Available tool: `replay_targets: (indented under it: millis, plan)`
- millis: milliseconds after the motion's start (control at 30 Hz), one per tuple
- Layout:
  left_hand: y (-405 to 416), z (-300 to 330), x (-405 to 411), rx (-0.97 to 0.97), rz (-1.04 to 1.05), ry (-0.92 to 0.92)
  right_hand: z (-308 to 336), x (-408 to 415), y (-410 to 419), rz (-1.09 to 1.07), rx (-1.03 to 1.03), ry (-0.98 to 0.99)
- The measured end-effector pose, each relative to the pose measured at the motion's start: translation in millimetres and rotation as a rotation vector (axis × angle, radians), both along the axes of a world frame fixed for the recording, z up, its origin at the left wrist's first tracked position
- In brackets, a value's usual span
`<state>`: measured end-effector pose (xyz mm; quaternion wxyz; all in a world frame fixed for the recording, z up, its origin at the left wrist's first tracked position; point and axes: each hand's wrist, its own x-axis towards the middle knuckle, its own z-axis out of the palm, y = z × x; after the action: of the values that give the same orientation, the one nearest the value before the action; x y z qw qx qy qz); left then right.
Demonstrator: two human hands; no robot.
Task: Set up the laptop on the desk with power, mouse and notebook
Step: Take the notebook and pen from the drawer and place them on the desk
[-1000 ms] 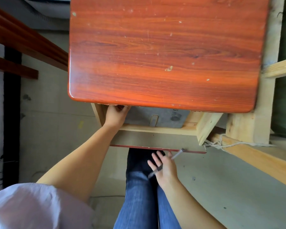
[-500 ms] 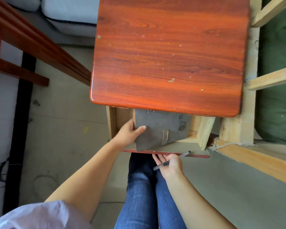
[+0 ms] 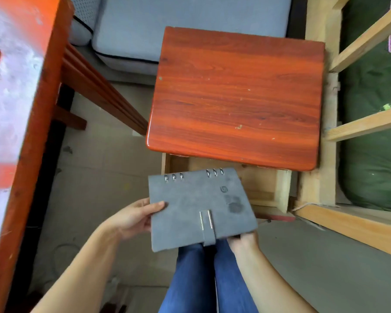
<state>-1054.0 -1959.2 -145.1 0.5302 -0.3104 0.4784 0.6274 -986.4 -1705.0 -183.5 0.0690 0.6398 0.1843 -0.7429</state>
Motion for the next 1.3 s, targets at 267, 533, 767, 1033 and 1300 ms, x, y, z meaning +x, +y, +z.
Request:
replay_targets:
  millis: [267,533,767,1033,1300]
  plan:
    - [-61,110,-42,0.001,-0.427,0.258,28,-34,24,0.108,-0.096,0.032]
    - [22,107,-25,-0.622,-1.414,0.808,32,-84,49,0.287,-0.008,0.001]
    - [91,23,-9,-0.532,-1.65,0.863,35,-94,54,0.279,-0.045,-0.019]
    - [144,-29,-50,-0.588,-1.47,0.881,38,-115,44,0.015,-0.108,0.049]
    - [152,-29,-84,-0.72,-1.643,0.939,36,-143,29,-0.13,-0.095,0.03]
